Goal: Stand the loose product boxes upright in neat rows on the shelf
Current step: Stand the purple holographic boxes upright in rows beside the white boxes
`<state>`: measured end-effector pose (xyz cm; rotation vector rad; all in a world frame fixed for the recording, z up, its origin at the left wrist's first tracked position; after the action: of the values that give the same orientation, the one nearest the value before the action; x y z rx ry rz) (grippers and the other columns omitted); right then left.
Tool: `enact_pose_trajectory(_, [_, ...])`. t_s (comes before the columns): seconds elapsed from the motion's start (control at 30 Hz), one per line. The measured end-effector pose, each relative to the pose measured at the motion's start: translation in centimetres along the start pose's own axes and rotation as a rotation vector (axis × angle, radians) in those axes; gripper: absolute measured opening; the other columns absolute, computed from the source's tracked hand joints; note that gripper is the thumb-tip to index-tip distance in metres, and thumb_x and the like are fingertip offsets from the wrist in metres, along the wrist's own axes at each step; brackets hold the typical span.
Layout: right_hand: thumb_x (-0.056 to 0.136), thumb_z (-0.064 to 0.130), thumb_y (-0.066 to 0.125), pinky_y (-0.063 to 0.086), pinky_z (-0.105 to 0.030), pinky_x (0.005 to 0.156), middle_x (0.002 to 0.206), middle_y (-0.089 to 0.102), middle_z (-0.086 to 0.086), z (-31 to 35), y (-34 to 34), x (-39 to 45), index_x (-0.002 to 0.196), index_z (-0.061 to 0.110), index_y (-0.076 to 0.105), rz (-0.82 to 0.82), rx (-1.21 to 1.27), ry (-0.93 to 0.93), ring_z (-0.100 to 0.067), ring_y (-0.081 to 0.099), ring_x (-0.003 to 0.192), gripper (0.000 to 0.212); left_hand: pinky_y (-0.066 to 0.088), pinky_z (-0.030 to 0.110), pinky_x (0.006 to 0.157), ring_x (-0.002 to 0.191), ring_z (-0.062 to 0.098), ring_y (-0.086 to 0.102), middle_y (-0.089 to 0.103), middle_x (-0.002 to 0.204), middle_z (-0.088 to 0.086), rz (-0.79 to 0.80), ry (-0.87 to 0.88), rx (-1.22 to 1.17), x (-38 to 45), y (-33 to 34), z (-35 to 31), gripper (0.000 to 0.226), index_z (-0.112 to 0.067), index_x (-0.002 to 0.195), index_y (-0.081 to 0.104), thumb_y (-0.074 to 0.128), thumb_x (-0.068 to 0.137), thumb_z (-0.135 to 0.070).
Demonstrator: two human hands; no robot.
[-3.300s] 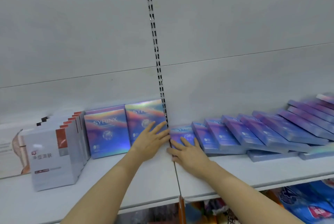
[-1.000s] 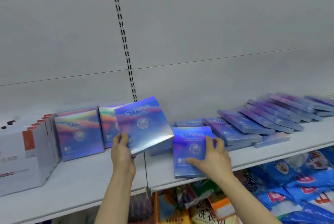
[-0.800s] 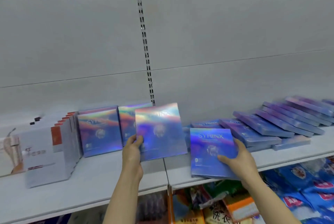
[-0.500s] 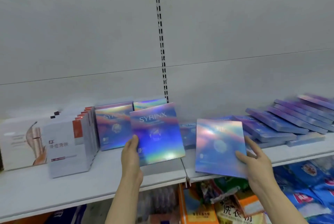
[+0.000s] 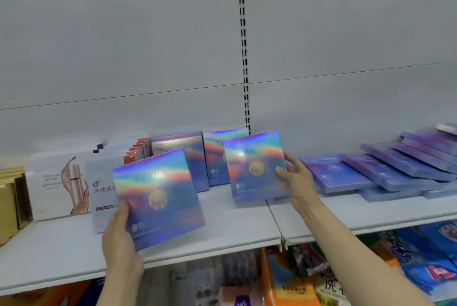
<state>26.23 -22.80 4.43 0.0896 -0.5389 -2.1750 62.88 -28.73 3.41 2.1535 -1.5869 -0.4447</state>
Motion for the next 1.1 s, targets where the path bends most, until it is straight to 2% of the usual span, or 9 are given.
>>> enact_pose_trajectory(0.1, [0.082,-0.015,0.06,0.05,-0.052,0.092,0.113,0.068,-0.02,-1.5,1.6,2.4,0.109,0.024,0.067,0.03,-0.026,0.003,-0.037,0.062,0.11,0.048,0.058,0.029,0.068,0.082,0.007,0.068,0.073,0.099,-0.01,-0.023,-0.005,0.002,0.5,-1.0,0.2,0.017,-0.025,0.102,0.071,0.063,0.094,-0.037])
enact_pose_trajectory(0.23, [0.08,-0.016,0.061,0.052,-0.046,0.089,0.117,0.066,-0.021,-3.1,3.5,5.1,0.11,0.02,0.065,0.057,0.008,0.04,-0.032,0.062,0.105,0.047,0.056,0.018,0.052,0.067,0.003,0.069,0.072,0.094,-0.006,-0.046,0.01,0.012,1.9,-1.3,0.3,0.018,-0.021,0.089,0.071,0.06,0.096,-0.033])
enact_pose_trajectory(0.37, [0.08,-0.017,0.061,0.051,-0.044,0.092,0.115,0.066,-0.019,-4.6,5.1,7.0,0.11,0.019,0.064,0.041,-0.063,0.028,-0.03,0.062,0.103,0.047,0.058,0.022,0.059,0.08,0.009,0.069,0.074,0.099,-0.006,-0.051,0.029,0.017,3.0,-0.8,1.4,0.015,-0.024,0.095,0.073,0.062,0.094,-0.034])
enact_pose_trajectory(0.5, [0.08,-0.015,0.06,0.055,-0.04,0.085,0.108,0.068,-0.013,-5.5,6.4,7.7,0.109,0.018,0.064,-0.071,-0.166,0.0,-0.027,0.063,0.094,0.044,0.053,0.04,0.088,0.103,0.019,0.066,0.074,0.11,-0.005,-0.049,0.072,0.024,2.9,0.4,2.1,0.015,-0.032,0.097,0.076,0.061,0.095,-0.032])
enact_pose_trajectory(0.63, [0.08,-0.009,0.063,0.054,-0.04,0.091,0.113,0.068,-0.005,-6.1,6.9,7.3,0.121,0.015,0.066,-0.122,-0.316,-0.045,-0.024,0.063,0.103,0.047,0.049,0.037,0.079,0.086,0.015,0.063,0.074,0.081,-0.016,-0.015,0.083,0.083,2.2,2.2,2.5,0.036,-0.044,0.072,0.077,0.057,0.098,-0.03])
enact_pose_trajectory(0.77, [0.086,0.001,0.061,0.047,-0.027,0.082,0.115,0.067,0.0,-5.8,7.0,6.7,0.128,0.015,0.062,-0.106,-0.605,-0.099,-0.021,0.062,0.102,0.044,0.051,0.039,0.08,0.088,0.02,0.065,0.074,0.089,-0.007,0.006,0.087,0.105,2.1,3.7,3.2,0.021,-0.027,0.083,0.073,0.058,0.097,-0.032])
enact_pose_trajectory(0.9, [0.086,0.015,0.068,0.047,-0.03,0.071,0.099,0.073,-0.006,-4.9,6.3,7.2,0.118,0.018,0.068,-0.055,-0.843,-0.127,-0.029,0.064,0.091,0.032,0.053,0.027,0.067,0.078,0.012,0.066,0.071,0.09,-0.002,0.036,0.101,0.149,2.0,5.2,3.6,0.019,-0.016,0.095,0.066,0.055,0.099,-0.032])
enact_pose_trajectory(1.0, [0.087,0.016,0.068,0.045,-0.03,0.076,0.11,0.069,-0.006,-3.8,6.1,6.0,0.121,0.015,0.063,-0.035,-0.891,-0.25,-0.028,0.062,0.098,0.035,0.051,0.028,0.066,0.075,0.012,0.065,0.07,0.086,-0.003,0.039,0.086,0.152,2.5,5.8,4.2,0.02,-0.015,0.092,0.064,0.056,0.099,-0.031])
enact_pose_trajectory(1.1, [0.092,0.018,0.063,0.038,-0.02,0.087,0.124,0.059,0.007,-3.0,6.9,3.2,0.133,0.018,0.055,0.064,-0.863,-0.483,-0.015,0.054,0.113,0.041,0.05,0.029,0.07,0.079,0.014,0.062,0.069,0.089,-0.001,0.034,0.094,0.162,3.5,6.0,4.8,0.02,-0.014,0.094,0.065,0.057,0.099,-0.031])
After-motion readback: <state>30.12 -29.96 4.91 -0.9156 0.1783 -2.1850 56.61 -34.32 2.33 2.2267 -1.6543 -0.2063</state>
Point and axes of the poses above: each hand's wrist, its own x-axis towards the middle knuckle, its own y-axis out of the palm, z = x × y, the point moved 3 cm from there along x, towards the middle knuckle
